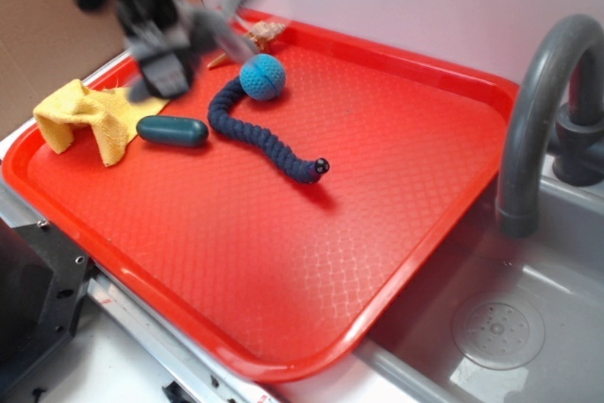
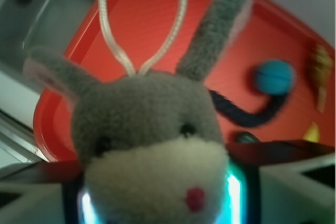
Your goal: Grab the gray animal.
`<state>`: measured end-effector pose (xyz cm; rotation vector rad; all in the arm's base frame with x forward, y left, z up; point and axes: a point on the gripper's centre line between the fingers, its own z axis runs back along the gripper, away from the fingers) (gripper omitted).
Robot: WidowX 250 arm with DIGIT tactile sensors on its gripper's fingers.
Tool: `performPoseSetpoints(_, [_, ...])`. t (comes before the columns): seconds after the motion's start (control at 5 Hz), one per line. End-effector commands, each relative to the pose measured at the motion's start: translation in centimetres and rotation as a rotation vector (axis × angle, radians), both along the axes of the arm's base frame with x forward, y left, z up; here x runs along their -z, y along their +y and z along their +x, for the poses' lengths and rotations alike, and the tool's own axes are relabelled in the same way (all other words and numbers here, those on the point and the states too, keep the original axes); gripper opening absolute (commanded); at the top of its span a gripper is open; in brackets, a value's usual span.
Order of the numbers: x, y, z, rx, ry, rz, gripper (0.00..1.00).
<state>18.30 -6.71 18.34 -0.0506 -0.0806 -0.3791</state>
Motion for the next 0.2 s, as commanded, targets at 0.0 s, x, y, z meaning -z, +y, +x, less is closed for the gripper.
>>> performPoseSetpoints(0.0, [-2.93,1.37,-1.64,-0.106,-0.004,0.01,0.0])
